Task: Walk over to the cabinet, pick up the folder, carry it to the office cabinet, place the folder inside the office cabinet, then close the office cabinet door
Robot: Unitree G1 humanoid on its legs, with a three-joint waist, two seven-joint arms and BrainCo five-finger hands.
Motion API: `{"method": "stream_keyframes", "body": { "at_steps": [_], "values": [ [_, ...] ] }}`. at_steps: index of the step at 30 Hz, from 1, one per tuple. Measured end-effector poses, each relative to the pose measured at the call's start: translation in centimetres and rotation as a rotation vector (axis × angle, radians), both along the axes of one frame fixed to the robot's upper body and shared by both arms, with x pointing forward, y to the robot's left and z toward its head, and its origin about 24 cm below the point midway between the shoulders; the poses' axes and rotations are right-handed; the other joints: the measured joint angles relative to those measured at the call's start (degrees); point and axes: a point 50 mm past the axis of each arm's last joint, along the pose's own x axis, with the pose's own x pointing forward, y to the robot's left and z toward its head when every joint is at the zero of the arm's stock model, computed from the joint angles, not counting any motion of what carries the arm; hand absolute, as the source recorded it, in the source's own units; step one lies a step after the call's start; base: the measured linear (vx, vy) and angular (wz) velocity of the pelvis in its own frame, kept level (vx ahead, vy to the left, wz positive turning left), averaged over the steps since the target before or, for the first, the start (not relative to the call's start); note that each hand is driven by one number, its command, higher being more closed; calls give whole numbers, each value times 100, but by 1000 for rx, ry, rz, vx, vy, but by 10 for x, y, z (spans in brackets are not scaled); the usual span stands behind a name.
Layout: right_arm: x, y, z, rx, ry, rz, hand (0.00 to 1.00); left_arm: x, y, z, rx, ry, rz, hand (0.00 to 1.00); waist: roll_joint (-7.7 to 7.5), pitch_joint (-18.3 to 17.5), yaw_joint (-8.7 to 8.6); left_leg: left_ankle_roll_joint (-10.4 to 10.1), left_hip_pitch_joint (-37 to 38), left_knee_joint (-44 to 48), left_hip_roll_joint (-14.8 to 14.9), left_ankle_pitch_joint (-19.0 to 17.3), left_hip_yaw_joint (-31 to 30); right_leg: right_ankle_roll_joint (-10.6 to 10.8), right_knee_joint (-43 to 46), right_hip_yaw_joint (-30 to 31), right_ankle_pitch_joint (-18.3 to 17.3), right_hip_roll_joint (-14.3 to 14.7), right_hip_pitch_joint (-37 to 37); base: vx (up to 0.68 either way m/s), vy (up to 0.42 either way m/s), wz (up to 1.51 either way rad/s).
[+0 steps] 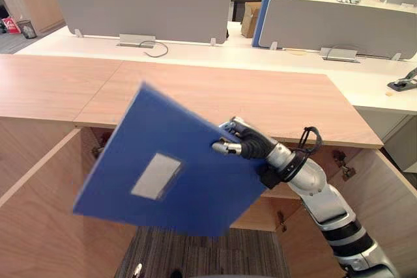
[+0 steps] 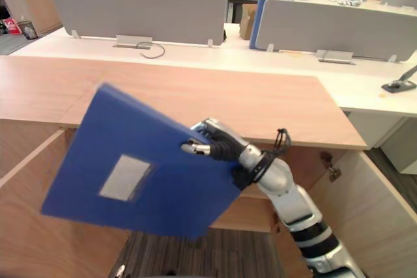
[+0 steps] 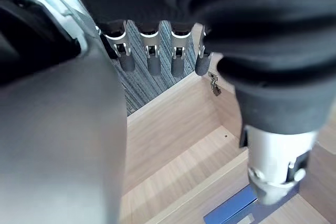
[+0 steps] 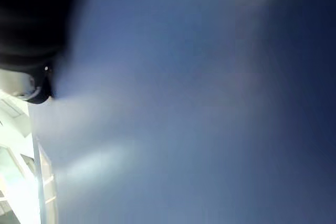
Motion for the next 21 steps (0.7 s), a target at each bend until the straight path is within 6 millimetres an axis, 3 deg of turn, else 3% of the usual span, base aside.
{"method": "stream_keyframes", "body": {
  "at_steps": [5, 9, 11, 13, 17, 19, 20, 21],
  "values": [
    [0, 8, -19, -117, 71, 73, 100, -7, 1, -2, 11, 30, -7, 0, 7, 6, 45, -32, 9, 0, -2, -48, 43, 43, 131, 57, -81, -28, -87, -8, 6, -5],
    [-7, 19, -49, -231, 175, 150, 100, -11, 5, -2, 21, 44, 12, 0, -84, 241, 95, 15, 162, 4, -218, -118, 89, 92, 1415, 128, -720, -388, -565, -4, 20, -7],
    [-7, 20, -64, -290, 214, 153, 100, -13, 4, -3, 16, 53, 18, 0, -61, 334, 154, 44, 254, 11, -282, -166, 159, 116, 2079, 24, -784, -539, -817, -5, 40, -19],
    [-6, 20, -83, -359, 257, 147, 100, -14, 6, -3, 21, 59, 20, 0, -84, 466, 174, 76, 322, 10, -322, -211, 178, 72, 2947, -535, -749, -846, -1168, -31, 57, -9],
    [-4, 21, -115, -426, 355, 116, 100, -11, 9, -3, 29, 58, 0, 0, -63, 553, 158, 114, 335, 14, -328, -237, 182, 18, 2934, -789, -679, -916, -1143, -35, 57, -2],
    [1, 18, -130, -436, 413, 70, 100, -4, 7, -3, 26, 46, -28, 0, 42, 738, 156, 228, 409, 9, -249, -284, 133, -46, 3188, -730, -577, -893, -1218, -65, 40, -6],
    [9, 16, -133, -452, 411, 34, 100, -3, 6, -3, 26, 50, -52, 0, 130, 796, 140, 229, 402, 19, -165, -290, 134, -26, 3047, -709, -822, -827, -1302, -114, -7, -3],
    [13, 15, -139, -465, 428, 4, 100, -2, 8, -4, 33, 60, -79, 0, 121, 838, 119, 174, 383, 66, -155, -322, 126, -56, 2512, -677, -733, -795, -1298, -129, -25, 0]
  ]
}}
